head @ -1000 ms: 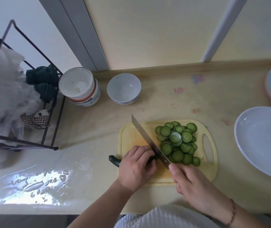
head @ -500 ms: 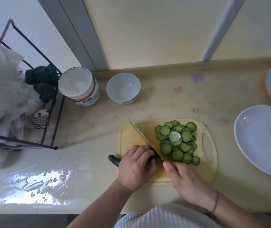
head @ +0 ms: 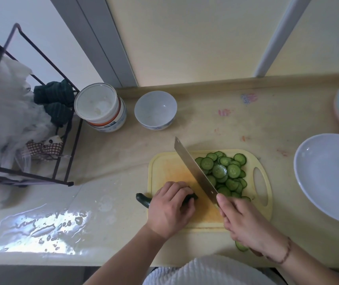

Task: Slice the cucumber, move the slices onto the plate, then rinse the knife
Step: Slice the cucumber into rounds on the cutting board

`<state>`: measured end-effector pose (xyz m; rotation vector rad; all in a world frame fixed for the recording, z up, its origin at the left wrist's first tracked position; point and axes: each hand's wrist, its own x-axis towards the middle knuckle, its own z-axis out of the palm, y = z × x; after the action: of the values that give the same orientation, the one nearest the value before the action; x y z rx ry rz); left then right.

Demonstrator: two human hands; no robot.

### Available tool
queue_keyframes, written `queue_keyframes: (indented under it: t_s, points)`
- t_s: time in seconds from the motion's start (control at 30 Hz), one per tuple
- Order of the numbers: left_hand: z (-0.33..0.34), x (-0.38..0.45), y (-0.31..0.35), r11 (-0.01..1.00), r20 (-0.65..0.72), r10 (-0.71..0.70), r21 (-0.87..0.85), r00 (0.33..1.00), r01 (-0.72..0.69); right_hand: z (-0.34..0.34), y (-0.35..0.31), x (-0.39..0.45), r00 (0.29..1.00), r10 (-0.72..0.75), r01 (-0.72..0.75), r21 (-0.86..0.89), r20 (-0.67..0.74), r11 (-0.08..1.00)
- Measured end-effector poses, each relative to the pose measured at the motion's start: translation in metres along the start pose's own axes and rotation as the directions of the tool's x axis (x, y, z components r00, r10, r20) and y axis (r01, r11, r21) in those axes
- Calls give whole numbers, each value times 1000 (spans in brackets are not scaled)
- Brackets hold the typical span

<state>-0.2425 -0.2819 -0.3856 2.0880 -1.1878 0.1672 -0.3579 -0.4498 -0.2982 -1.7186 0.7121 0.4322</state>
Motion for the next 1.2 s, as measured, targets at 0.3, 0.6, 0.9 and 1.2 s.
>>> queue_keyframes:
  t_s: [0.3,0.6,0.9,1.2]
  points:
    - [1,1,0,1000,-23,13,-6,1000,-13,10,-5,-22,994,-105,103,-80,-29,991]
    - [4,2,-1,1000,-31,29,3,999,-28,14,-5,-10,990,-135,128,-170,-29,977]
    - [5,0,-1,999,-34,28,18,999,-27,25,-3,27,993,-115,101,-281,-37,955]
    - [1,-2,1,998,2,-3,60,1000,2,-13,2,25,995,57,-66,115,81,991]
